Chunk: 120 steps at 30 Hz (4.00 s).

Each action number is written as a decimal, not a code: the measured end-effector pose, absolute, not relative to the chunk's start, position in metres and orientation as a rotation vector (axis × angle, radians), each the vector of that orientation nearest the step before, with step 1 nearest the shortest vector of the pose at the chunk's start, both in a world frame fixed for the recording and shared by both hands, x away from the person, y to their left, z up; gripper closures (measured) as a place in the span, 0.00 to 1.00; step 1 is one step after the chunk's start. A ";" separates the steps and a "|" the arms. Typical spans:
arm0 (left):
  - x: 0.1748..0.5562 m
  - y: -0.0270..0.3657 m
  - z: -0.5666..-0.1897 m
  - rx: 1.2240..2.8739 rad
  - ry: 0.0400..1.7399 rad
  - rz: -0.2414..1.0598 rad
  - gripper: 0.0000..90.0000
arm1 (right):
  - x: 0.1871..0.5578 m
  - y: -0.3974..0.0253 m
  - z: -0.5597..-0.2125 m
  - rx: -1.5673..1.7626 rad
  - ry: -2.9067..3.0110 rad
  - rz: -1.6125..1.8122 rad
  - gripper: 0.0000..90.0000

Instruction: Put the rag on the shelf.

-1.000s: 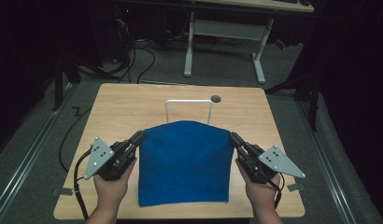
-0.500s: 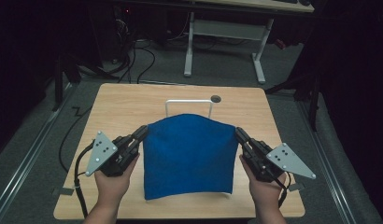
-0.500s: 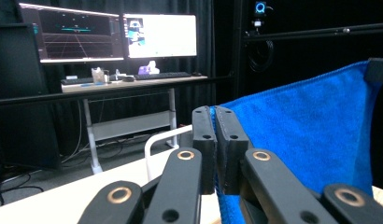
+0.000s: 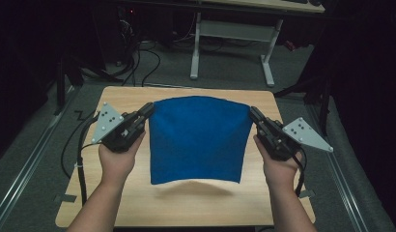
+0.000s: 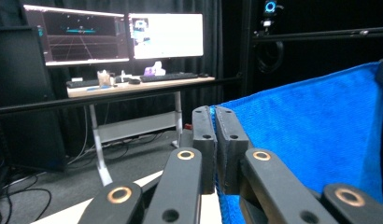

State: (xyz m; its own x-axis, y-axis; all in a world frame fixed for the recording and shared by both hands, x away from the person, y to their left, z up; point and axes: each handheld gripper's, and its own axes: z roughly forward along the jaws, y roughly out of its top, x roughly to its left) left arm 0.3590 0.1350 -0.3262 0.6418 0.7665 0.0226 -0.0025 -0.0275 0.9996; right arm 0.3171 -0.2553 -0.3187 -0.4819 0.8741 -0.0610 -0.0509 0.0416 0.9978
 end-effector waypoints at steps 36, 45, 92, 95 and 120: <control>0.513 0.118 -0.324 1.602 0.837 0.914 0.98 | 0.480 -0.252 -0.309 1.004 1.575 1.328 0.99; 0.540 0.120 -0.347 1.684 0.915 0.859 0.97 | 0.516 -0.243 -0.325 1.041 1.646 1.226 0.99; 0.531 0.098 -0.495 1.925 1.011 0.400 0.96 | 0.491 -0.245 -0.488 1.271 1.942 1.098 0.98; 0.532 0.097 -0.498 1.928 1.017 0.380 0.94 | 0.489 -0.248 -0.492 1.283 1.946 1.093 0.98; 0.523 0.114 -0.488 1.871 1.086 0.455 0.62 | 0.475 -0.262 -0.495 1.324 1.898 1.097 0.87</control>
State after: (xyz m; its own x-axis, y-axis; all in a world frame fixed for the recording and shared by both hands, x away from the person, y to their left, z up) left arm 0.5229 0.1140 -0.4884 0.5467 0.8293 -0.1158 0.4987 -0.2114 0.8406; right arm 0.4754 -0.2618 -0.4951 -0.3453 0.9385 -0.0003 0.4686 0.1726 0.8664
